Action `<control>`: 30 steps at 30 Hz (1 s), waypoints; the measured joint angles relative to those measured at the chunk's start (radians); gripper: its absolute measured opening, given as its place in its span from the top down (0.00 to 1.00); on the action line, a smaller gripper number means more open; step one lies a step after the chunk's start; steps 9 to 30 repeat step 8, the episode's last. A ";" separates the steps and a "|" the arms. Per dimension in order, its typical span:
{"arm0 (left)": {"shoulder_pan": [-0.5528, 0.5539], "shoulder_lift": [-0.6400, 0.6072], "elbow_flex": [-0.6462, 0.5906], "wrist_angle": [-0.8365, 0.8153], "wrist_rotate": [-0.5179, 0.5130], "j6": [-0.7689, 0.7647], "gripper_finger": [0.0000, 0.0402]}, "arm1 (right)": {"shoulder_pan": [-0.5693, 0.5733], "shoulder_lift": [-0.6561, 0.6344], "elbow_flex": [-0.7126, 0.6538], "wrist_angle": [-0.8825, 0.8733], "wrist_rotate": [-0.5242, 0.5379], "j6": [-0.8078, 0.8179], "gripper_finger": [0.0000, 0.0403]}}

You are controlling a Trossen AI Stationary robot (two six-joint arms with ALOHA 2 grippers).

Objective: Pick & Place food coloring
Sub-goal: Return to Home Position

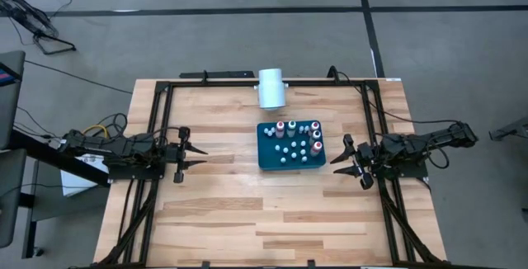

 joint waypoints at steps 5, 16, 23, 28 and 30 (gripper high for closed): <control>0.000 0.000 0.000 0.000 0.000 0.000 0.74 | 0.000 0.000 0.000 0.000 0.000 0.000 0.66; 0.000 0.000 0.000 0.000 0.000 0.000 0.74 | 0.000 0.000 0.000 0.000 0.000 0.000 0.66; 0.000 0.000 0.000 0.000 0.000 0.000 0.74 | 0.000 0.000 0.000 0.000 0.000 0.000 0.66; 0.000 0.000 0.000 0.000 0.000 0.000 0.74 | 0.000 0.000 0.000 0.000 0.000 0.000 0.66; 0.000 0.000 0.000 0.000 0.000 0.000 0.74 | 0.000 0.000 0.000 0.000 0.000 0.000 0.66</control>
